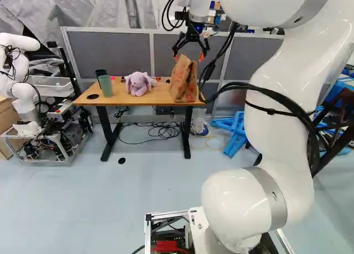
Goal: Pick up the bag on the ground and place it on the table
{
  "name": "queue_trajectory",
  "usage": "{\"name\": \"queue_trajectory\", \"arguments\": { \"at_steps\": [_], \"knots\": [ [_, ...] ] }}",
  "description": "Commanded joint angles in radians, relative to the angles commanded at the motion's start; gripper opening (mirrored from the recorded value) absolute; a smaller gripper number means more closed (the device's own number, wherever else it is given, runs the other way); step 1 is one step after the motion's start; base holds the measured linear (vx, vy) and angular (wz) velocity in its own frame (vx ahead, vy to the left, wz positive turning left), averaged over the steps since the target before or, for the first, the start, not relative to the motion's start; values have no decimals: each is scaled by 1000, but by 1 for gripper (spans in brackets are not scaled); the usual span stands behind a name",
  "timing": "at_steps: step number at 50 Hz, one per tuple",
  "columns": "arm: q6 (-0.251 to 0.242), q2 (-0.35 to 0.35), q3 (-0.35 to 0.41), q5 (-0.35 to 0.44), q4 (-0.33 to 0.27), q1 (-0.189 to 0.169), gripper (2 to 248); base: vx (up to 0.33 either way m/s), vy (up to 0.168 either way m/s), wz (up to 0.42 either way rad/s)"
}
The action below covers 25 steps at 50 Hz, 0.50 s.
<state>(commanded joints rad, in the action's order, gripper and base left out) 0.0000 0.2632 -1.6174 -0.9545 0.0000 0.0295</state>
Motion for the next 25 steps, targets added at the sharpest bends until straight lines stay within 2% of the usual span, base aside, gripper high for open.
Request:
{"name": "queue_trajectory", "arguments": {
  "at_steps": [25],
  "knots": [
    [0,-11,31,37,0,-1,247,0,0,0]
  ]
}}
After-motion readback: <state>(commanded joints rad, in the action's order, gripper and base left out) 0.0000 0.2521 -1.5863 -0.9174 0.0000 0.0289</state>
